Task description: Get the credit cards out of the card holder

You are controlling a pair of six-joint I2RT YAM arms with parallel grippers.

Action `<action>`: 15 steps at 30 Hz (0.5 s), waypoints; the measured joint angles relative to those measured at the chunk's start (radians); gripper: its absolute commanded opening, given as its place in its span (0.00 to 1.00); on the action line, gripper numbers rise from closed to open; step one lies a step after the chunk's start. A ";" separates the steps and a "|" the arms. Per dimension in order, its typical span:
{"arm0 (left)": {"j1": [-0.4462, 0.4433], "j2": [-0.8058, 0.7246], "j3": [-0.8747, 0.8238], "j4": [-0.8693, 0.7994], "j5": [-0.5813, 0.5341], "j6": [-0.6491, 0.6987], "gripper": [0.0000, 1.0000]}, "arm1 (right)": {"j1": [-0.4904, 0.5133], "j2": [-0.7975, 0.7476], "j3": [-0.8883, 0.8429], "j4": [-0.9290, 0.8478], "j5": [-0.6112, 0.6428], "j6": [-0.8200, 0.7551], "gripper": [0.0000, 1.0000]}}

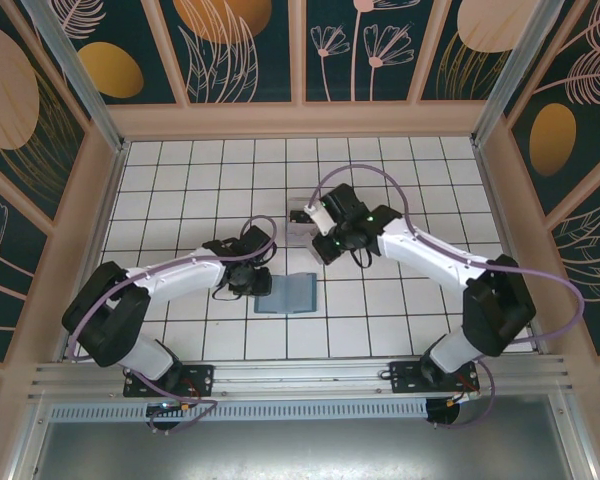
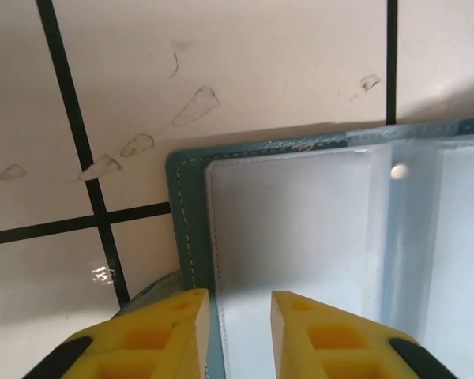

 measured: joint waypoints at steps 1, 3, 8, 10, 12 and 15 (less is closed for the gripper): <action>0.002 -0.004 0.004 -0.003 -0.005 0.000 0.30 | 0.000 0.020 0.029 -0.016 0.003 -0.058 0.00; 0.006 -0.011 0.007 -0.004 -0.014 0.000 0.31 | 0.000 0.059 0.079 -0.052 0.005 -0.159 0.00; 0.034 -0.034 0.004 -0.003 -0.022 -0.004 0.33 | 0.000 0.134 0.178 -0.143 0.014 -0.391 0.00; 0.058 -0.057 -0.007 0.001 -0.022 -0.008 0.34 | 0.000 0.154 0.215 -0.178 0.019 -0.475 0.00; 0.079 -0.080 -0.019 0.002 -0.022 -0.012 0.35 | -0.002 0.174 0.253 -0.204 0.021 -0.539 0.00; 0.108 -0.113 -0.037 0.001 -0.023 -0.014 0.35 | -0.009 0.215 0.327 -0.248 0.021 -0.623 0.00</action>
